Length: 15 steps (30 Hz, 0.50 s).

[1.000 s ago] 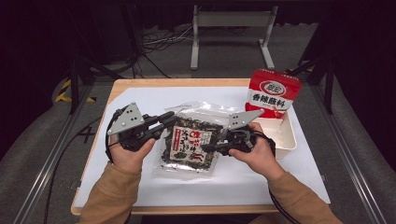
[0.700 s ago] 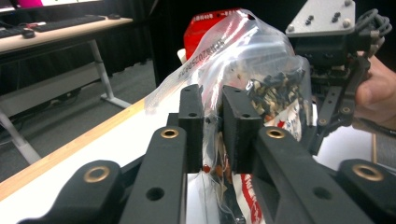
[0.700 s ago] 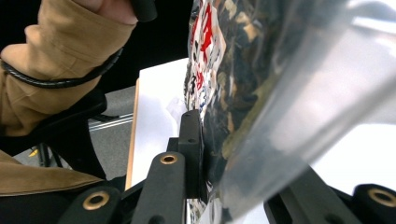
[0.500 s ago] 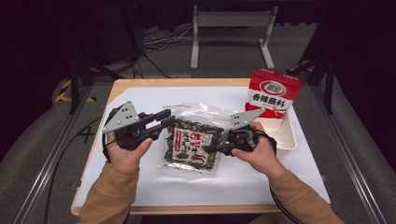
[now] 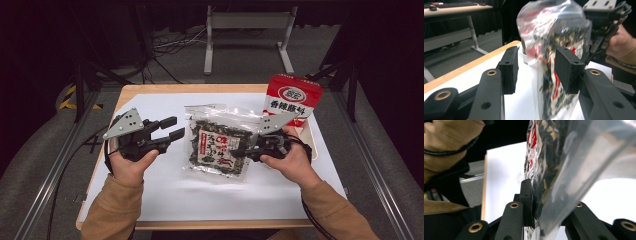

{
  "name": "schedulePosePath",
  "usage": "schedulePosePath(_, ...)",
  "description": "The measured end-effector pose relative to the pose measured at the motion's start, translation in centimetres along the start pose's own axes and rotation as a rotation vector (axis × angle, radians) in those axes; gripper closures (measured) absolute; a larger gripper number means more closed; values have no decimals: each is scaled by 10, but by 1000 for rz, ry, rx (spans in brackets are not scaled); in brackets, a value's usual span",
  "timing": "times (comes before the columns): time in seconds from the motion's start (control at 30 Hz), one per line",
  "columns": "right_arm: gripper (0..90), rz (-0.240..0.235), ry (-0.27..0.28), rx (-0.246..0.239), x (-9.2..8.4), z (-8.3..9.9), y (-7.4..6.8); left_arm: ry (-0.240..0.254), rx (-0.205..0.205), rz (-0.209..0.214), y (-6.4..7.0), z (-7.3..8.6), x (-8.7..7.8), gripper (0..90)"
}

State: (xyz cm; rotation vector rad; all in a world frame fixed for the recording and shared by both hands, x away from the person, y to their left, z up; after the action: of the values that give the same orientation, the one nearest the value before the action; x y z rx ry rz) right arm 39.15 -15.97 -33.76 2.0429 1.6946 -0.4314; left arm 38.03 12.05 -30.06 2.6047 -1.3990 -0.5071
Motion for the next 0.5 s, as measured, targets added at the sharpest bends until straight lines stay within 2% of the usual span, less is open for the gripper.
schedulePosePath(0.2, 747, 48, -31, -1, -22, -1, 6, 2, -18, -18, -8, 1, -1, 538)
schedulePosePath(0.5, 746, 110, -29, 3, -52, -8, 14, 4, -51, -52, -21, 5, -3, 527)
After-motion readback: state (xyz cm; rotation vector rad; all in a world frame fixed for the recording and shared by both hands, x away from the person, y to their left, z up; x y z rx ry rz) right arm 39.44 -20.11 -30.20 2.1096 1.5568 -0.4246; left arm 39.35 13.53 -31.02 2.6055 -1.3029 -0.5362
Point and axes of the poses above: each handheld gripper's, and its own axes: x roughly forward along the jaws, z roughly out of its underside, y roughly to its right, the point moved 5 cm from there along x, roughly forward along the jaws, and after that the axes turned 14 degrees about -x, right-handed, at the moved point
